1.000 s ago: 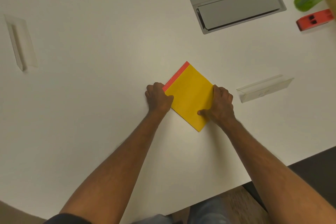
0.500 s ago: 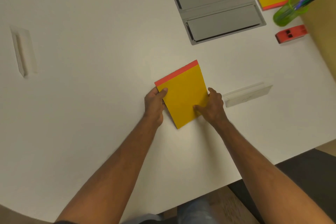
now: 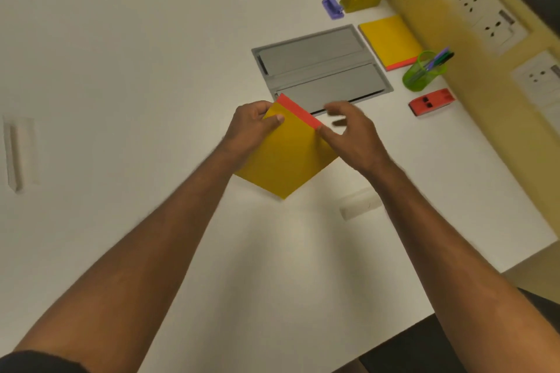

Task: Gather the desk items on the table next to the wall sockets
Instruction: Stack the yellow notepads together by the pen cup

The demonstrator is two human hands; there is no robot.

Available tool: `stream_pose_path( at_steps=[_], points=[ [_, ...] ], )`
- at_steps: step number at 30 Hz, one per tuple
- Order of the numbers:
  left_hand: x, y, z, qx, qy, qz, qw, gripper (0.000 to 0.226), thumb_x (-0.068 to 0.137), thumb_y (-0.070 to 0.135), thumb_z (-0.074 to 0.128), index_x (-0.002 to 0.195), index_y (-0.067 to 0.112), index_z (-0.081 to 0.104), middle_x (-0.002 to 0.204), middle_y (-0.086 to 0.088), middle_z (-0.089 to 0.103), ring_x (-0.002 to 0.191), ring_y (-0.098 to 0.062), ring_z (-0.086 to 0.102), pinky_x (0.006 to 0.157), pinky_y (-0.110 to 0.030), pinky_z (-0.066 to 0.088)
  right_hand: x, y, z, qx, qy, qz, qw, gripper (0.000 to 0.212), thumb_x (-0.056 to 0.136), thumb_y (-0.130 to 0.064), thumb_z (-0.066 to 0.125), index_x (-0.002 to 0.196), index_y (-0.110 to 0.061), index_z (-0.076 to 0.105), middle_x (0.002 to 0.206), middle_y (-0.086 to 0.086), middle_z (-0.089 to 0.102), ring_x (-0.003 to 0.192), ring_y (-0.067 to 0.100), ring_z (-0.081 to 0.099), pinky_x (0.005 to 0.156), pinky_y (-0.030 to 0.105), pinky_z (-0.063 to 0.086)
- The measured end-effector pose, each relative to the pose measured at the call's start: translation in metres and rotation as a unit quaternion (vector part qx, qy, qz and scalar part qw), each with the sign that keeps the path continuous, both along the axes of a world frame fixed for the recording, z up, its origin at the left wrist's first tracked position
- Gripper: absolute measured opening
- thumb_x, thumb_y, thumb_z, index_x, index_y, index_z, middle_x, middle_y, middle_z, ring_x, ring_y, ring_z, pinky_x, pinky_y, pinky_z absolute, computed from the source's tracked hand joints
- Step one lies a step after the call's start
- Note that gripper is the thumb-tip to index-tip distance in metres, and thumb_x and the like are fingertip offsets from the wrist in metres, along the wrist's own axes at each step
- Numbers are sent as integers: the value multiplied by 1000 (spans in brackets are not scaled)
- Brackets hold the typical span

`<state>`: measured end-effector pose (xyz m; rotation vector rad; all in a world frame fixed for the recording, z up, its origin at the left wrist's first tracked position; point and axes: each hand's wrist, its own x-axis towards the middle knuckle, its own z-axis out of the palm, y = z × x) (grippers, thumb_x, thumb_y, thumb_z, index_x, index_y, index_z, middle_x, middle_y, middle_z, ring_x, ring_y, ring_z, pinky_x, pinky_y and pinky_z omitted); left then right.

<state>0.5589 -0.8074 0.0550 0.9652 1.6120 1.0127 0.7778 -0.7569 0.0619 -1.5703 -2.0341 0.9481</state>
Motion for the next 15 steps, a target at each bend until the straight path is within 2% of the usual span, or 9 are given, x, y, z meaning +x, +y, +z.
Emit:
stream_pose_path(
  at_steps=[3,5,7,12,15],
  points=[
    [3,23,11,-6,44,-46,998,11,94,47,63,96,38,67,91,20,69,80,-5,68,60,-21,47,10,9,0,-36,-16,24,999,30,94,-43,65,121,-31,62,117,-10,65,98,15,64,84,40,60],
    [7,36,10,-14,49,-69,996,17,94,48,63,102,35,69,97,15,71,85,-12,70,67,-26,50,16,13,-7,-36,-14,21,999,24,96,-39,62,118,-30,62,112,-11,65,96,15,64,83,38,59],
    [11,48,5,-25,52,-84,995,21,94,48,62,106,32,70,102,9,73,89,-17,70,74,-32,53,24,19,-15,-45,-16,27,998,21,98,-36,60,118,-29,61,110,-9,63,94,15,63,82,36,58],
    [21,75,-10,-32,44,-107,993,24,90,49,67,105,31,71,100,9,75,90,-18,72,77,-37,56,46,37,-35,-85,32,44,995,23,104,-30,53,125,-27,61,111,-11,62,96,12,63,78,26,51],
    [23,90,-17,-44,31,-117,992,31,85,53,71,103,29,73,100,10,76,93,-20,73,81,-39,57,58,53,-41,-94,43,48,993,26,105,-31,50,129,-25,60,118,-7,63,101,16,63,82,29,53]
  ],
)
